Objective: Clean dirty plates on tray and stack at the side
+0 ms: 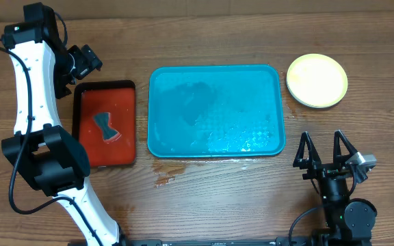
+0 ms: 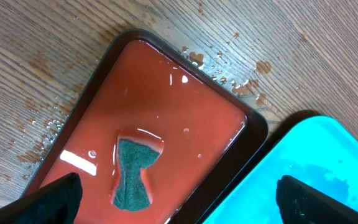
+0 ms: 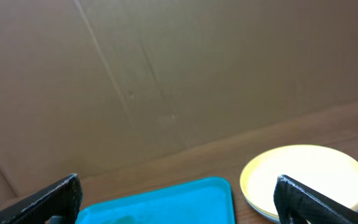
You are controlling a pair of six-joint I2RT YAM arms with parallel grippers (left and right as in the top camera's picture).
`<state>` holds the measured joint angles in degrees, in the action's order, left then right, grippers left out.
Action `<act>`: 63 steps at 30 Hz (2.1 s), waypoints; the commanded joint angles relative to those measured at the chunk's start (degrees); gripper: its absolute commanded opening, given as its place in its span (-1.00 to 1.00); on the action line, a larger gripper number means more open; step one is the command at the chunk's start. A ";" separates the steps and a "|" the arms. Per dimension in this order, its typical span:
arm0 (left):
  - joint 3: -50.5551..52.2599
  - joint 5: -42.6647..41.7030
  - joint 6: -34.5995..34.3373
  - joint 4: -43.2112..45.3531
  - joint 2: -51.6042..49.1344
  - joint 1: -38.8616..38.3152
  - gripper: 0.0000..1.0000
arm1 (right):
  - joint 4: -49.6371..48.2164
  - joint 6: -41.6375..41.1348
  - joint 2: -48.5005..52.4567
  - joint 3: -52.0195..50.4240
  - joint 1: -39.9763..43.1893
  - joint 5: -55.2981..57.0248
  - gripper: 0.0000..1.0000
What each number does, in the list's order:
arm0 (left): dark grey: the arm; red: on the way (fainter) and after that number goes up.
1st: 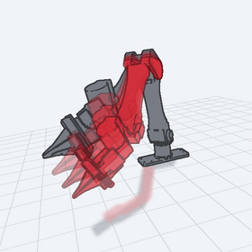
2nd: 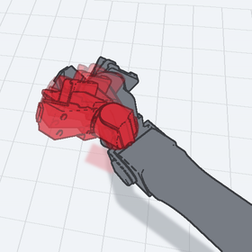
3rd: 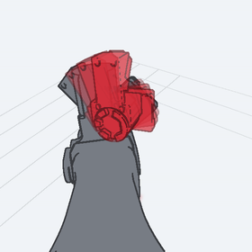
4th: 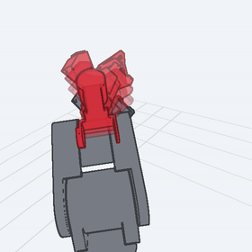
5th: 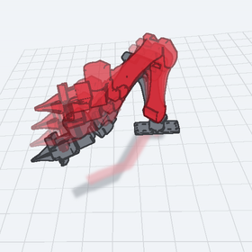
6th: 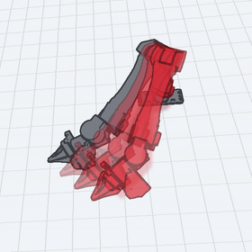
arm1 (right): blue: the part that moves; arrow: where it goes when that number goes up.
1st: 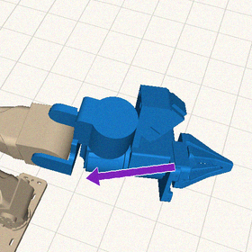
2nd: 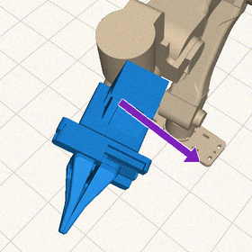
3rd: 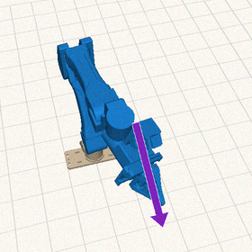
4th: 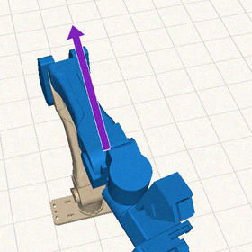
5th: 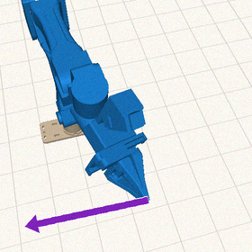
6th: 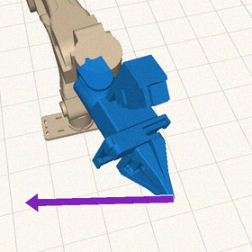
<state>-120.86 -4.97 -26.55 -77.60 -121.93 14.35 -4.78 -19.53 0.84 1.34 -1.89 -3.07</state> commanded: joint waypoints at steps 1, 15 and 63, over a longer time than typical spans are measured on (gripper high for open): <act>-0.74 -0.44 1.07 0.04 0.96 -0.13 1.00 | -0.61 -0.66 -0.72 -0.87 -0.35 2.43 1.00; -0.74 -0.44 1.07 0.04 0.96 -0.13 0.99 | 9.64 3.80 -0.70 -0.87 -0.39 3.41 1.00; -0.74 -0.44 1.07 0.04 0.96 -0.13 1.00 | 9.62 4.96 -0.68 -0.87 -0.39 3.45 1.00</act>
<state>-120.86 -4.97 -26.55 -77.60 -121.93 14.35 5.19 -14.96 0.78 1.06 -1.98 0.03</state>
